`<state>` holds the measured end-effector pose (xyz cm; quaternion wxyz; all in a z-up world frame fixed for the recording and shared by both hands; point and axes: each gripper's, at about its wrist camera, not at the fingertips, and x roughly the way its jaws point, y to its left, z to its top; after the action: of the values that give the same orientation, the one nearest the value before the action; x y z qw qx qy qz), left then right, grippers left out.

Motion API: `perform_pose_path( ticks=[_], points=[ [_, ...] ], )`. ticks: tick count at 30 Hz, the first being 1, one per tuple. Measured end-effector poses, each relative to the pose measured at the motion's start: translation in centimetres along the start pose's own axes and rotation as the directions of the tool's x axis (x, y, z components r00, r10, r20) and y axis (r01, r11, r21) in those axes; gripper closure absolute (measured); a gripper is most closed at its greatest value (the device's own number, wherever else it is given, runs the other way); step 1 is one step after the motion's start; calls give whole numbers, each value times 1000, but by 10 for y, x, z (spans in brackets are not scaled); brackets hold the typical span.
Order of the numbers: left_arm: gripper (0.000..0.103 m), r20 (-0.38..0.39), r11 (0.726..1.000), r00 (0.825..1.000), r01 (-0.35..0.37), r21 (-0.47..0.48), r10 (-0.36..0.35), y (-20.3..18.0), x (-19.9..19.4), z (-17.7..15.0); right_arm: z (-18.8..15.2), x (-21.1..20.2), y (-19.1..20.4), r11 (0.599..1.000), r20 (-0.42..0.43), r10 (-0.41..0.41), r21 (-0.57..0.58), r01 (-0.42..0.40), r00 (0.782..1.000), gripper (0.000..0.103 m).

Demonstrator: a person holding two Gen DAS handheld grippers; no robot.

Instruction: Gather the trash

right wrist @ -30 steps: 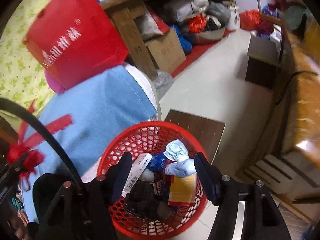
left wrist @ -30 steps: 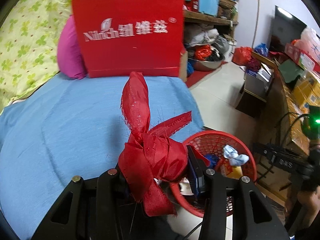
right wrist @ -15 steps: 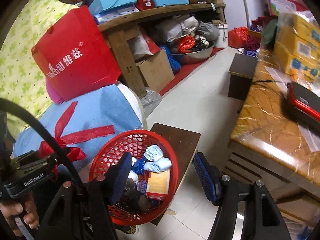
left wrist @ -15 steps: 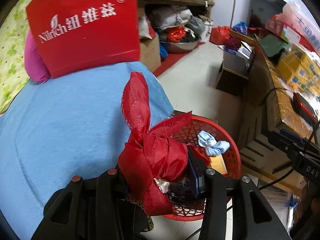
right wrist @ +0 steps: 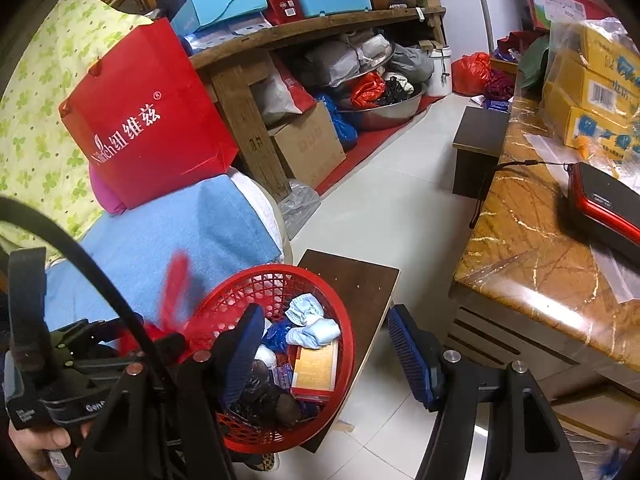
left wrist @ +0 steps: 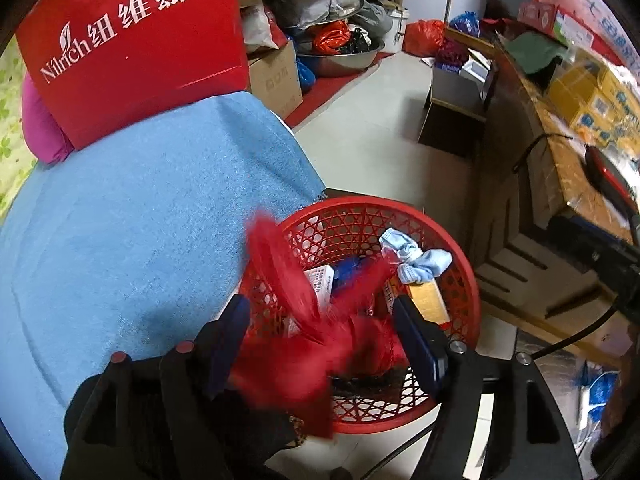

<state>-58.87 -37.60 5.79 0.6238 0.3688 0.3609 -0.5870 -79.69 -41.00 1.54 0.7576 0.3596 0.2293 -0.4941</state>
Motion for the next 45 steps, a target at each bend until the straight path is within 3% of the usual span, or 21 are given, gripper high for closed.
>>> perform_pose_path(
  ticks=[8,11,17,27,30,45],
  points=[
    [28,90,999,995,-29,-41,33,24,-36,-9,-1,-8,1,999,9,-42,16,42,999,35],
    [24,138,996,989,-48,-69,57,36,-56,-19,-4,-12,10,998,5,-61,-4,61,998,34],
    [21,198,986,979,-17,-164,50,60,-88,-46,-20,-13,31,998,-48,-58,-31,57,997,32],
    [16,232,969,970,-12,-245,71,74,-112,-80,-52,-27,62,994,-102,-58,-96,48,993,29],
    [10,245,965,966,-19,-261,86,78,-118,-83,-56,-31,71,993,-98,-54,-115,42,994,29],
    [9,230,965,969,-30,-262,93,76,-115,-87,-61,-34,78,989,-76,-54,-141,42,996,28]
  ],
)
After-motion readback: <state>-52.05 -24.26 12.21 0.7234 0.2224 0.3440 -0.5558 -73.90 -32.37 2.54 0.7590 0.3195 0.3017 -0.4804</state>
